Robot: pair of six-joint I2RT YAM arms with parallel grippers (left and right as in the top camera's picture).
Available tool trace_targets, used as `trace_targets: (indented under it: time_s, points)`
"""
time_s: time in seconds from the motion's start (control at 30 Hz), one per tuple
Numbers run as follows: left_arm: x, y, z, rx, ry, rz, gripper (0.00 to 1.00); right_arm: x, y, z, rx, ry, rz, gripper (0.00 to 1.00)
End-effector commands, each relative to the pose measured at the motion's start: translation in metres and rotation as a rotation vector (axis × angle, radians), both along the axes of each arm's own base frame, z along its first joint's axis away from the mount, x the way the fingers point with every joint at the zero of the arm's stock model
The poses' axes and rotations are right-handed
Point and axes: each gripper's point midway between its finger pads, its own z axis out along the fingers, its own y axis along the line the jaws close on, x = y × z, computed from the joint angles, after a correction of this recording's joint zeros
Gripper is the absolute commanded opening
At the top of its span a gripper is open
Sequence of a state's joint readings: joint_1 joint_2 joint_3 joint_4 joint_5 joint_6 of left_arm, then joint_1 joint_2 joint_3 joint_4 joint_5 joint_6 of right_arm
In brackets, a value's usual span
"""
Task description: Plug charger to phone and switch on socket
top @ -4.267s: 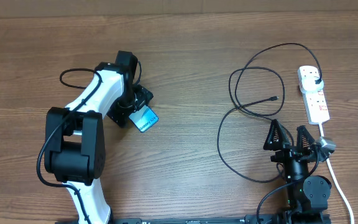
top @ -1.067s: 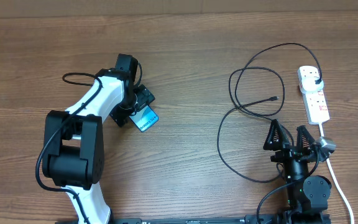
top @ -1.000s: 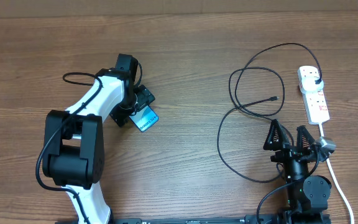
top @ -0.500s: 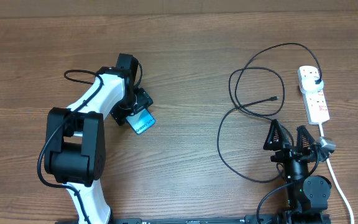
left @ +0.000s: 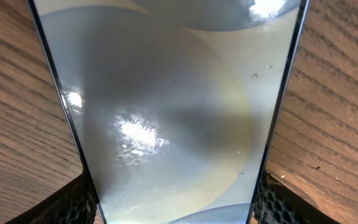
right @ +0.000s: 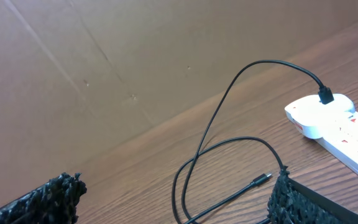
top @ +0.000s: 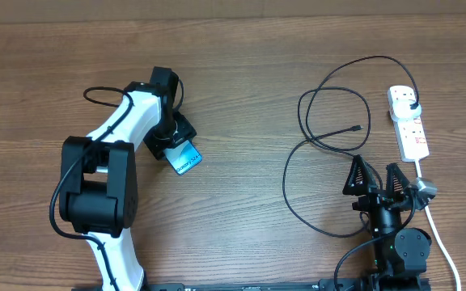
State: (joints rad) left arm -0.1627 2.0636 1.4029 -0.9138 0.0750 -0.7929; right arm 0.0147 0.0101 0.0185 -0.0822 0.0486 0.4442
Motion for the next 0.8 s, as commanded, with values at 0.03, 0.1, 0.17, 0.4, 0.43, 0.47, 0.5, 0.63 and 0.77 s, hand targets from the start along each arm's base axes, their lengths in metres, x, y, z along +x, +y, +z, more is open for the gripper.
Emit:
trace_targets:
  time_s: [0.03, 0.1, 0.17, 0.4, 0.43, 0.47, 0.5, 0.63, 0.77]
  points:
    - [-0.032, 0.004, -0.039, 0.014, 0.178, -0.036, 0.55, 0.0, 0.0, -0.003, -0.004, -0.001, 0.003, 1.0]
    - [-0.029, 0.003, -0.031, 0.014, 0.184, -0.049, 0.52, 0.0, 0.0, -0.003, -0.004, -0.001, 0.002, 0.99]
    - [-0.026, 0.003, -0.021, 0.014, 0.19, -0.063, 0.52, 0.0, 0.0, -0.003, -0.004, 0.0, 0.002, 1.0]
    - [-0.015, 0.0, 0.012, 0.015, 0.199, -0.063, 0.52, 0.0, 0.0, -0.003, -0.004, 0.0, 0.002, 1.0]
    - [-0.014, 0.0, 0.016, 0.015, 0.201, -0.064, 0.51, 0.0, 0.0, -0.003, -0.004, -0.001, 0.002, 1.0]
    - [-0.013, 0.0, 0.02, 0.015, 0.203, -0.065, 0.51, 0.0, 0.0, -0.003, -0.004, 0.0, 0.003, 1.0]
    - [-0.013, 0.0, 0.025, 0.014, 0.205, -0.07, 0.51, 0.0, 0.0, -0.003, -0.004, 0.0, 0.002, 1.0]
    - [-0.012, -0.001, 0.041, 0.013, 0.218, -0.089, 0.51, 0.0, 0.0, -0.003, -0.004, -0.001, 0.002, 1.0]
    - [-0.015, -0.01, 0.048, -0.047, 0.23, -0.142, 0.51, 0.0, 0.0, -0.003, -0.004, 0.0, 0.002, 1.0]
